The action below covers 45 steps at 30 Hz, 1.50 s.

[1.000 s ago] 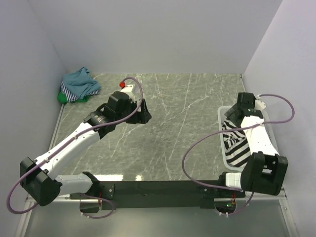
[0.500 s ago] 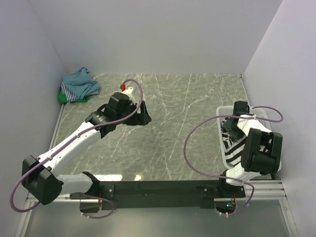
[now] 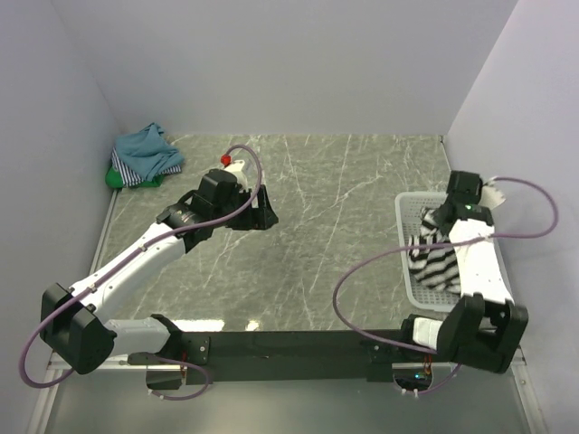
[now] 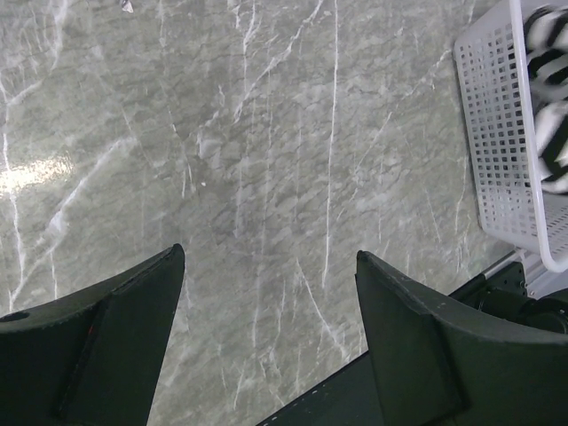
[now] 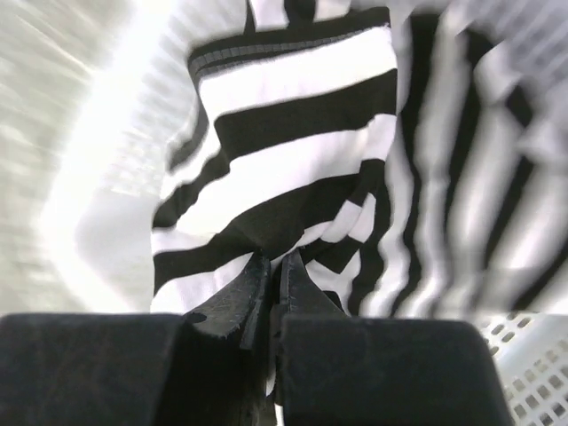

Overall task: Fold and stack the tank tops
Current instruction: Grab the tank top from the pile, then move the tank top to the center of the board, then flatten the tank top out

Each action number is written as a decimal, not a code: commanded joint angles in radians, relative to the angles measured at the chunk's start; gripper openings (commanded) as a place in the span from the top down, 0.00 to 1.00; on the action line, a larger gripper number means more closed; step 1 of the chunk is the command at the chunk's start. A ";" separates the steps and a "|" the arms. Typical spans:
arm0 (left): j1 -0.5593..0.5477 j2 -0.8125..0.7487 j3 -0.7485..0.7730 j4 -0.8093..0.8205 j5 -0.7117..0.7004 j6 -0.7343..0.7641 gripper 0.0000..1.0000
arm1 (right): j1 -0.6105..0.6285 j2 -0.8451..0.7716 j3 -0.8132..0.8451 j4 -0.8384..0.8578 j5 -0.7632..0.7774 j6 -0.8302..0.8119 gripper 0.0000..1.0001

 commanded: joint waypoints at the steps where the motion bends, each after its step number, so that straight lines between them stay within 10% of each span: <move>1: 0.003 -0.009 0.014 0.037 0.020 -0.007 0.17 | 0.002 -0.115 0.156 -0.067 0.111 -0.008 1.00; 16: 0.164 -0.100 0.092 -0.005 -0.084 -0.043 0.16 | 0.705 0.094 0.984 -0.163 0.201 -0.109 1.00; 22: 0.293 -0.106 0.138 -0.040 -0.084 -0.054 0.14 | 0.851 0.046 0.722 0.131 -0.221 -0.094 0.88; 23: 0.303 -0.106 0.137 -0.039 -0.075 -0.056 0.14 | 0.854 0.008 0.611 0.188 -0.237 -0.081 0.62; 26: 0.341 -0.100 0.105 -0.017 -0.011 -0.071 0.12 | 0.808 -0.059 0.415 0.160 -0.152 -0.043 0.29; 32: 0.358 -0.037 -0.091 0.088 0.143 -0.157 0.13 | 0.601 -0.110 0.127 0.155 -0.247 -0.024 0.27; 45: 0.358 0.178 -0.339 0.372 0.147 -0.339 0.18 | 0.871 0.225 0.119 0.313 -0.206 -0.064 0.27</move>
